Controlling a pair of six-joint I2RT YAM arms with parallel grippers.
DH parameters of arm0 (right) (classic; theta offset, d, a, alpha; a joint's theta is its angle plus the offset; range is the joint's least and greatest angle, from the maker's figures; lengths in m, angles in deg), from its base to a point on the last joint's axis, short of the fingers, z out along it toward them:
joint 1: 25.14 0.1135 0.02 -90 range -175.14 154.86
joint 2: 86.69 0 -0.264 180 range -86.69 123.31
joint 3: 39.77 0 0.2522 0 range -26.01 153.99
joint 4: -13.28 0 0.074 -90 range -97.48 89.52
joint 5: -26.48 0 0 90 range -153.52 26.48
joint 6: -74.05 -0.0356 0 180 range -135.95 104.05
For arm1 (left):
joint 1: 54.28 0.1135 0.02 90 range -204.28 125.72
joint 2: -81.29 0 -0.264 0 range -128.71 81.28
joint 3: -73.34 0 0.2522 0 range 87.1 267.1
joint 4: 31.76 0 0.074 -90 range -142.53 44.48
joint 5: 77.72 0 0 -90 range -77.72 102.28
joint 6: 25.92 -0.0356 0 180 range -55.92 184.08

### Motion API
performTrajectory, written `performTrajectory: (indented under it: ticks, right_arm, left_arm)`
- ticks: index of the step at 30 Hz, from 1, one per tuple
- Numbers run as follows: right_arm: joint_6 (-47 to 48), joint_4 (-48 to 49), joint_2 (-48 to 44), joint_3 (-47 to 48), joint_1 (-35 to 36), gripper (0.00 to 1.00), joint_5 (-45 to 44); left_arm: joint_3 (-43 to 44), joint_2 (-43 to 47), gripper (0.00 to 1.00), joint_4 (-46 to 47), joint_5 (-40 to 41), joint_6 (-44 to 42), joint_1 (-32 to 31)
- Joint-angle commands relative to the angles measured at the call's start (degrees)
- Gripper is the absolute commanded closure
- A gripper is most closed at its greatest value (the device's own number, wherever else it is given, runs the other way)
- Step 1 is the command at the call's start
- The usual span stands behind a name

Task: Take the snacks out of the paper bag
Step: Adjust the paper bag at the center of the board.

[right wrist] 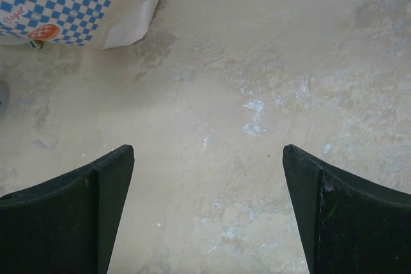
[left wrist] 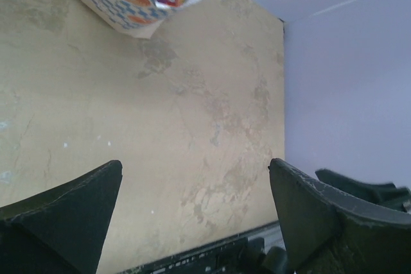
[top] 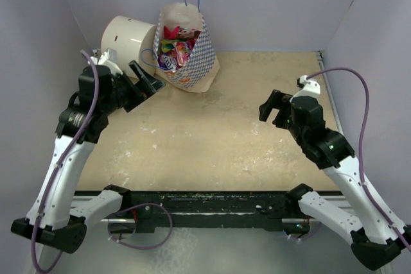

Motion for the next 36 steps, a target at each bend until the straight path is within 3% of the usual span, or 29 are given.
performTrajectory:
  ticks: [1,5,8,12,16,20,23,31,36]
  right_arm:
    - [9.1,8.2,2.5,1.3,-0.3,0.01,-2.9]
    - [12.2,12.3,2.4,-0.6,-0.4,0.01,-3.8]
    - [10.3,13.1,2.7,0.0,-0.3,0.0,-3.0]
    - [9.8,17.6,2.2,-4.4,-0.3,0.01,-3.1]
    - [9.3,18.1,1.8,-6.4,-0.4,0.01,-9.4]
    - [11.8,18.1,1.5,-6.6,-0.4,0.01,-12.3]
    - [13.1,18.2,1.6,-6.6,-0.4,0.0,-12.3]
    - [14.2,19.8,4.8,-4.5,-0.4,0.0,-9.7]
    - [12.6,18.9,9.0,-1.2,-0.4,0.0,-7.3]
  left_arm:
    - [-2.0,-5.5,0.01,13.7,9.7,3.9,-0.1]
    - [-5.8,-10.1,0.0,27.0,19.7,5.4,-0.1]
    - [-3.2,-15.1,0.05,29.2,23.9,3.7,0.7]
    - [3.0,-23.3,0.16,29.0,21.6,0.5,2.8]
    - [6.1,-29.4,0.33,30.8,11.7,3.0,6.4]
    - [8.7,-33.0,0.66,30.5,6.9,4.2,8.3]
    - [9.1,-33.6,0.79,30.7,3.7,4.4,8.6]
    - [5.1,-27.3,0.99,28.8,1.9,4.5,8.8]
    - [4.5,-23.4,1.0,25.2,-0.4,5.5,9.2]
